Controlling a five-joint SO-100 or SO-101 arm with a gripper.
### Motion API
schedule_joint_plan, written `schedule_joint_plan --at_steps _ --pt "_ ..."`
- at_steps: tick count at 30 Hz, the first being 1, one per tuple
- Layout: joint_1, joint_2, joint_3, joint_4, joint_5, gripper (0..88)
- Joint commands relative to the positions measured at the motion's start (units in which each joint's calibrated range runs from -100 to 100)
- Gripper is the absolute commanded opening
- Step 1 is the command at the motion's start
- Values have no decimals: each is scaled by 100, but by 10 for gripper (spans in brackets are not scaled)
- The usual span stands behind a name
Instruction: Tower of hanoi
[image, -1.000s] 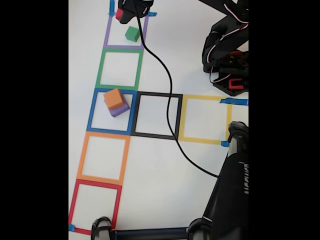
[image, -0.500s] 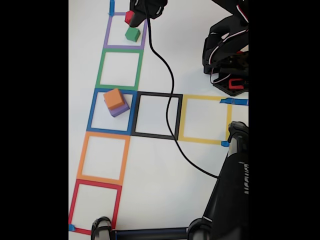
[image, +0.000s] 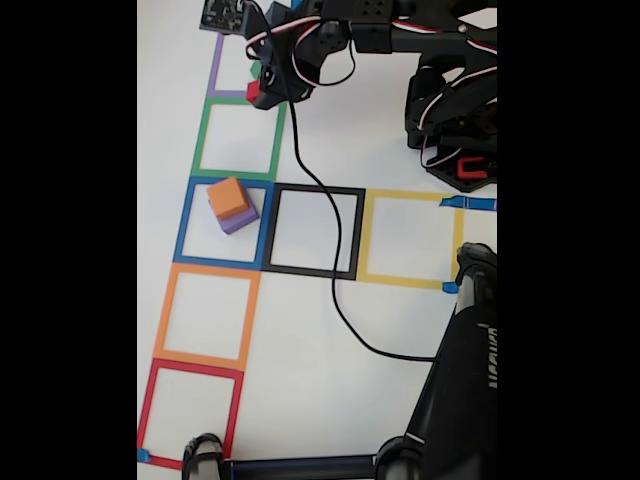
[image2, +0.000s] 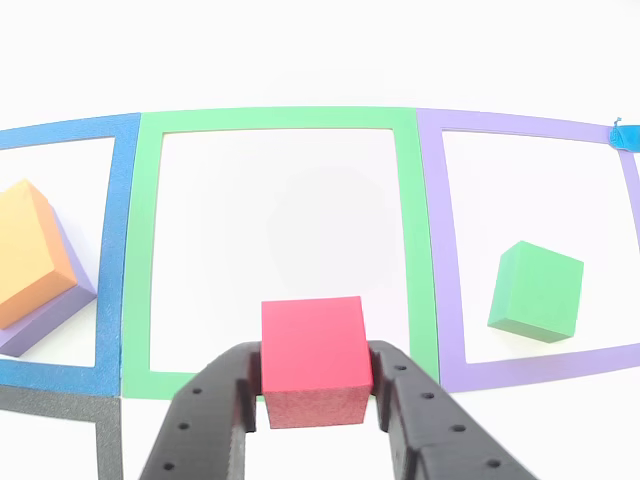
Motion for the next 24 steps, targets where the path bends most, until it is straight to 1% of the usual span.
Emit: schedule_joint_plan --at_steps 1,5,10,18,24 --pt "-15 176 900 -1711 36 32" --pt "-15 814 1673 -3282 36 32" --pt "-24 1960 1982 -4877 36 32" --pt "-82 3293 1982 -6407 36 32" --pt "-187 4084 1937 -7241 36 33"
